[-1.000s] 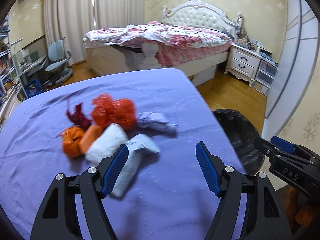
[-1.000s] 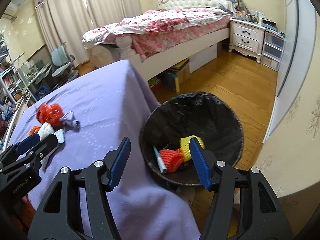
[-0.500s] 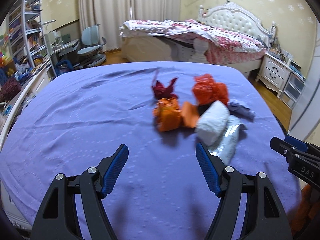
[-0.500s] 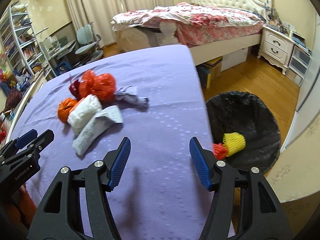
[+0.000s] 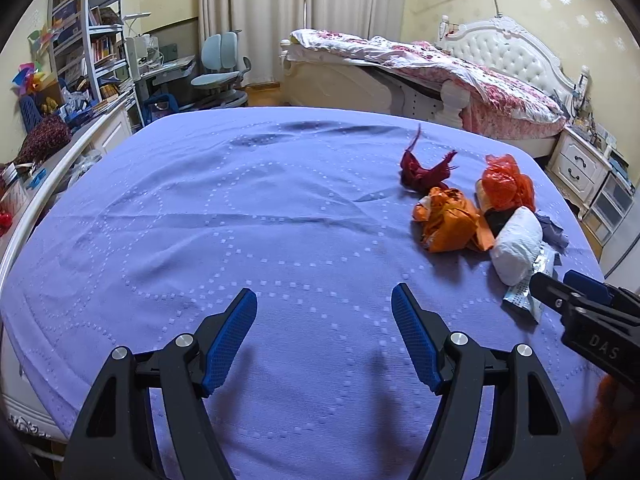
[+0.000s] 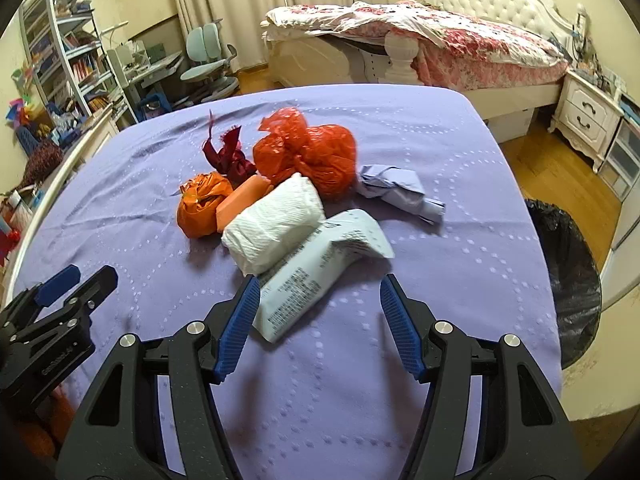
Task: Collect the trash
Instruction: 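Return both open grippers to the table toward the medicine box, then grasp the white printed medicine box with the right gripper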
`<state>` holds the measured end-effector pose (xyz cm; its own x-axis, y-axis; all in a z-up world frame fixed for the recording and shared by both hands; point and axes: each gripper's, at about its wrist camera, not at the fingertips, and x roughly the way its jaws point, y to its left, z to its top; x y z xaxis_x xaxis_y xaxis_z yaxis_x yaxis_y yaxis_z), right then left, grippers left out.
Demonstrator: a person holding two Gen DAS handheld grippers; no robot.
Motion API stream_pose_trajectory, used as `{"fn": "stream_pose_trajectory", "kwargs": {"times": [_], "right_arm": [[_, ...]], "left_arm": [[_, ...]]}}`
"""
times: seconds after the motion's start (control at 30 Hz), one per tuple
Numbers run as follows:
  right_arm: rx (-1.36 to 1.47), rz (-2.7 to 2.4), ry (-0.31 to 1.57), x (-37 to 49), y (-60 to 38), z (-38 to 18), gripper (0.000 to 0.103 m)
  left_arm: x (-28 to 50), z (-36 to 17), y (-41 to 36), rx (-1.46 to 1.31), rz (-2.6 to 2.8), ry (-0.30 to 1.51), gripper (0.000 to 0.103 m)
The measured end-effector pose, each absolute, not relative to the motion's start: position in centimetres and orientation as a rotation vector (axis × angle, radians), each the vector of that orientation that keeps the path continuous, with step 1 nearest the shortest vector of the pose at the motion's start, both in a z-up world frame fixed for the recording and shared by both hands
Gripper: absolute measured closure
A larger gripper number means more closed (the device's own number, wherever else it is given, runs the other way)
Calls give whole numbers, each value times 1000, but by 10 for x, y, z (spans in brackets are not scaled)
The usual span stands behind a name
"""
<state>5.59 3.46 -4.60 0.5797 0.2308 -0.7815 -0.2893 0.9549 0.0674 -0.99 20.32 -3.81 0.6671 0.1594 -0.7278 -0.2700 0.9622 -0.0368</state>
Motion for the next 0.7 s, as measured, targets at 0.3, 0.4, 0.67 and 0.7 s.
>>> {"fn": "stream_pose_trajectory", "kwargs": {"times": [0.3, 0.4, 0.67, 0.7], "right_arm": [[-98, 240, 920, 57, 25, -51, 35], [-79, 206, 928, 58, 6, -51, 35], [-40, 216, 907, 63, -8, -41, 35], [-41, 223, 899, 64, -7, -41, 35]], "left_arm": [[-9, -42, 207, -163, 232, 814, 33], [-9, -42, 204, -163, 225, 815, 33], [-5, -40, 193, -150, 202, 815, 33], [-4, -40, 191, -147, 199, 816, 33]]}}
